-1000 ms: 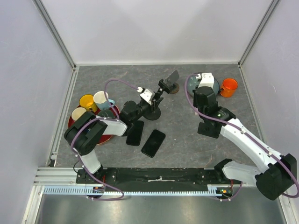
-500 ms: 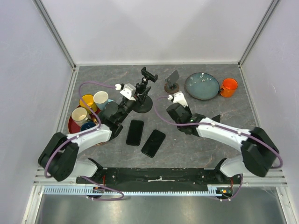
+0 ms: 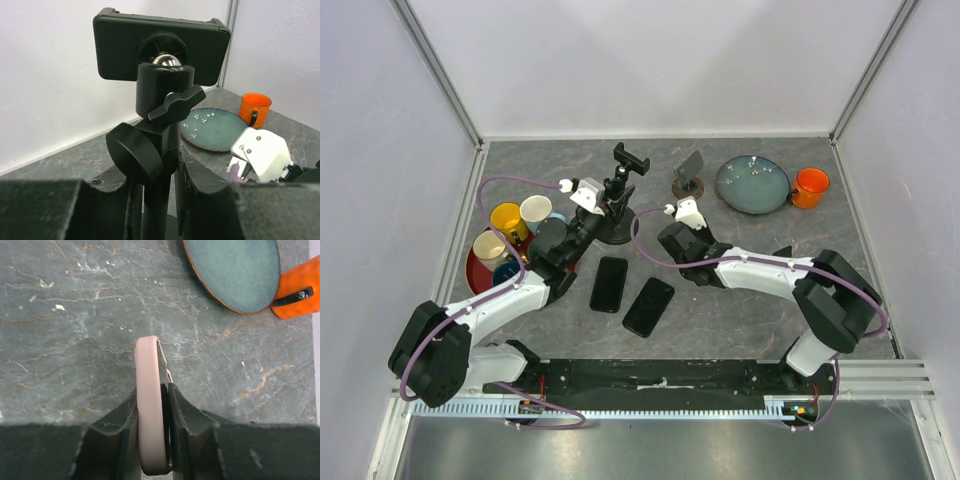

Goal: Remove the phone from the phone stand

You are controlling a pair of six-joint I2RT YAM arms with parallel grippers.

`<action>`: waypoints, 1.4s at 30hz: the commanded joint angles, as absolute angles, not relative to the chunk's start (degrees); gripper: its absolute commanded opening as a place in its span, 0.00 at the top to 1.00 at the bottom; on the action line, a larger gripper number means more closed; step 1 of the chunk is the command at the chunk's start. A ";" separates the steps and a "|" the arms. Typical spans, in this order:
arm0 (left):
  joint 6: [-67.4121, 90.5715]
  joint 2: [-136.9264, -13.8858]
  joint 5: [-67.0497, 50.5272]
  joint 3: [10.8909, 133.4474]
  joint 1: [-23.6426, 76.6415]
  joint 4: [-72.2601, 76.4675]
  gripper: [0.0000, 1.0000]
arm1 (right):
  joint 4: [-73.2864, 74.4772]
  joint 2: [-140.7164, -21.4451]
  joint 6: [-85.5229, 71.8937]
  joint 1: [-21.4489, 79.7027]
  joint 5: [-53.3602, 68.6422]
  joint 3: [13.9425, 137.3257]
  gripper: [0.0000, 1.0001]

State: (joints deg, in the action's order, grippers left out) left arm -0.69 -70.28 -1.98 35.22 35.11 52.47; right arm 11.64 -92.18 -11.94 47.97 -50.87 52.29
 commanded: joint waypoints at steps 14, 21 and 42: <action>-3.34 -69.08 1.85 35.68 35.07 58.80 0.98 | 0.44 -97.30 -20.83 48.87 -34.46 50.28 0.37; -2.99 -70.22 1.84 36.21 35.07 58.89 0.98 | -0.18 -92.91 -22.06 48.78 -29.89 48.52 0.26; 4.92 -92.34 -6.50 44.82 34.01 68.62 0.98 | -3.94 -60.92 -22.85 45.36 -27.60 36.40 0.02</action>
